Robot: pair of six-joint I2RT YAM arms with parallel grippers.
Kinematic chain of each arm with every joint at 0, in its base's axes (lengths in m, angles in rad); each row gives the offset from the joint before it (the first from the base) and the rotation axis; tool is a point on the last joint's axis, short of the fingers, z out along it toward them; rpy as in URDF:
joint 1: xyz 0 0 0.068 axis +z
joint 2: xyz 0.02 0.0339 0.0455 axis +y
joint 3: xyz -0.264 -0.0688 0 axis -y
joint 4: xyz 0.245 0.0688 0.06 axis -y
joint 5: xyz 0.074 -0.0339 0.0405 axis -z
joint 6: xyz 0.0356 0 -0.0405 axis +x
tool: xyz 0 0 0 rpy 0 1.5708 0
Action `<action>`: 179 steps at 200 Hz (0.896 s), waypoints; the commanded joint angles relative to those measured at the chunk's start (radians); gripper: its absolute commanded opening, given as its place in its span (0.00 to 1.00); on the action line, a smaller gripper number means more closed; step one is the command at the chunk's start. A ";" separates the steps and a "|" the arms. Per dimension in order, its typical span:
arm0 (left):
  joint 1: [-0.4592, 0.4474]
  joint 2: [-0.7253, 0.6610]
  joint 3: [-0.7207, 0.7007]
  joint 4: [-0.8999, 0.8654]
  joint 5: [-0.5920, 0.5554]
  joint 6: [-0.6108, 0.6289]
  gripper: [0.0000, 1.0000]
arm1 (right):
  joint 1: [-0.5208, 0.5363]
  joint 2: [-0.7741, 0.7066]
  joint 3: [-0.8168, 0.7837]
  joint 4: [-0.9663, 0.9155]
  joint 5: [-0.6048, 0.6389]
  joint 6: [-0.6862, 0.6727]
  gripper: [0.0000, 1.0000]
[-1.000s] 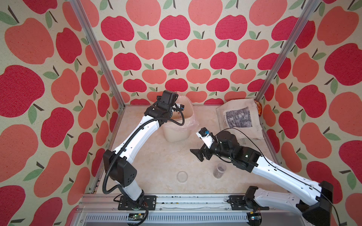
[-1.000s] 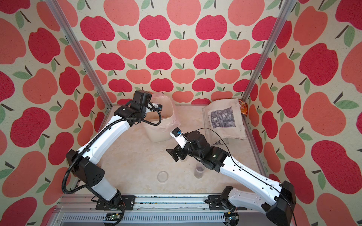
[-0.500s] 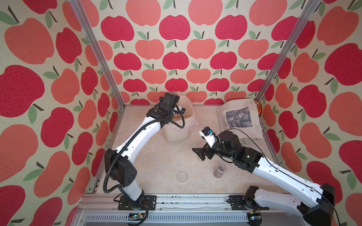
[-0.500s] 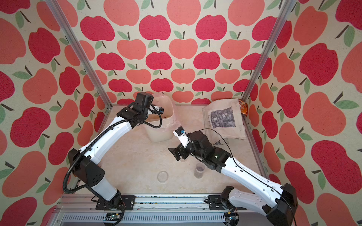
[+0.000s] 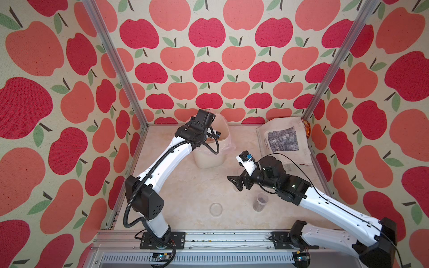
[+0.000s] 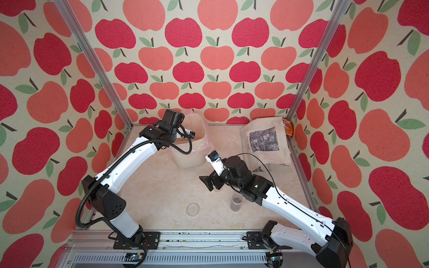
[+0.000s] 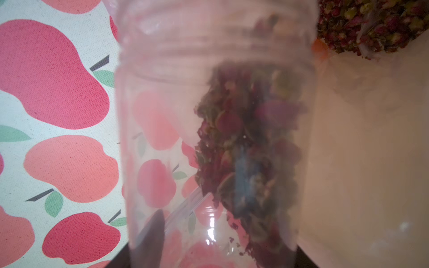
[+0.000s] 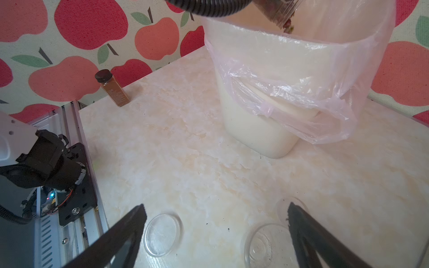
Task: Empty the moldy dried flower tea in the jars
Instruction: Pour the moldy dried flower tea into the trash bin.
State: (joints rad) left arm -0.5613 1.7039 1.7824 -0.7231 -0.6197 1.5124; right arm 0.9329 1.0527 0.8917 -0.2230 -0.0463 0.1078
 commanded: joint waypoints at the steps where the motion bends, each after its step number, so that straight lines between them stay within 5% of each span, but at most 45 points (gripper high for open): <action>1: -0.012 0.028 0.049 -0.059 0.014 -0.027 0.00 | -0.009 -0.016 -0.016 0.022 -0.015 0.023 0.99; 91: -0.001 0.029 0.078 -0.071 0.029 -0.092 0.00 | -0.056 -0.040 -0.003 0.042 -0.082 0.076 0.99; 179: 0.099 -0.064 0.067 -0.105 0.244 -0.325 0.00 | -0.263 0.072 0.215 0.057 -0.339 0.316 0.99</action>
State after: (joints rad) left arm -0.4831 1.7096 1.8301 -0.8131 -0.4740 1.2926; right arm 0.7204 1.0782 1.0142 -0.1898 -0.2768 0.3004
